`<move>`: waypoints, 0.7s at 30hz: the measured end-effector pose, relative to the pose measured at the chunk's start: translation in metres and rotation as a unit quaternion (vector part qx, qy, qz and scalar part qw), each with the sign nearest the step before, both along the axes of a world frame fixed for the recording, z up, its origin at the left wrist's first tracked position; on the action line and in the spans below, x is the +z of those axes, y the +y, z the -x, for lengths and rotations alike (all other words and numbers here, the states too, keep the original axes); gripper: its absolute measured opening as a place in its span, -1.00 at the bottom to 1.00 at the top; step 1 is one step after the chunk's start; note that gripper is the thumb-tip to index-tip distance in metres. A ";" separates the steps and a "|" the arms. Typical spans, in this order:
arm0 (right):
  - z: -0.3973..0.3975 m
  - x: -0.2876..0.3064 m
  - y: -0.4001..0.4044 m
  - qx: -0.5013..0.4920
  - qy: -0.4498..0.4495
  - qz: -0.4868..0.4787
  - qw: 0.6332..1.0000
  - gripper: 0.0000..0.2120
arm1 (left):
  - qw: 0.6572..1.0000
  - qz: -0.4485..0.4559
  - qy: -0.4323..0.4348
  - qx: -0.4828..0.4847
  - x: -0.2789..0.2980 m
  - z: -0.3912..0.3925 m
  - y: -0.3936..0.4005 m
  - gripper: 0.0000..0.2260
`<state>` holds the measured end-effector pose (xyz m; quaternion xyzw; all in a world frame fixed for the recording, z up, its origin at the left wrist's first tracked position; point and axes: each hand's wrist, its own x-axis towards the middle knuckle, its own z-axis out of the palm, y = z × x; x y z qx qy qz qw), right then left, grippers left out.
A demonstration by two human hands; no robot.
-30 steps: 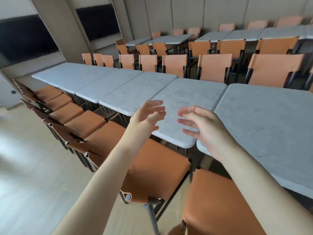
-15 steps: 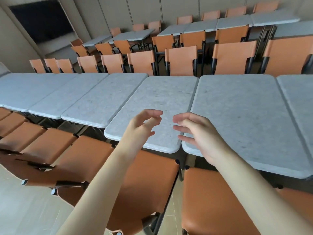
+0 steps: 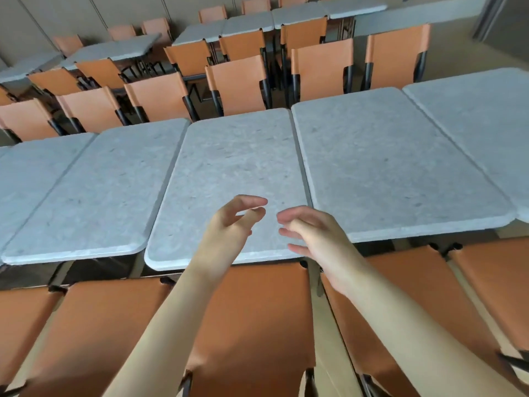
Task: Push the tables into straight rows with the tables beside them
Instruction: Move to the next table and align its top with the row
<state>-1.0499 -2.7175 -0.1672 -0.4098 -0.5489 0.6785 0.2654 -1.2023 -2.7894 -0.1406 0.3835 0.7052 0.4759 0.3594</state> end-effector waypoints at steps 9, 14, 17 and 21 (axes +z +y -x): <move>0.076 -0.082 -0.027 -0.067 -0.092 0.039 0.993 -0.83 | 0.994 0.074 -0.040 -0.065 -0.103 0.083 0.021 -0.83; 0.089 -0.151 -0.017 -0.110 -0.149 0.025 0.982 -0.80 | 0.984 0.140 0.070 -0.088 -0.179 0.110 0.038 -0.79; 0.100 -0.190 -0.002 -0.064 -0.248 -0.085 0.963 -0.72 | 0.942 0.205 0.243 -0.106 -0.230 0.142 0.054 -0.51; 0.107 -0.250 0.034 0.078 -0.437 -0.277 0.852 -0.30 | 0.860 0.168 0.456 -0.157 -0.288 0.195 0.074 -0.29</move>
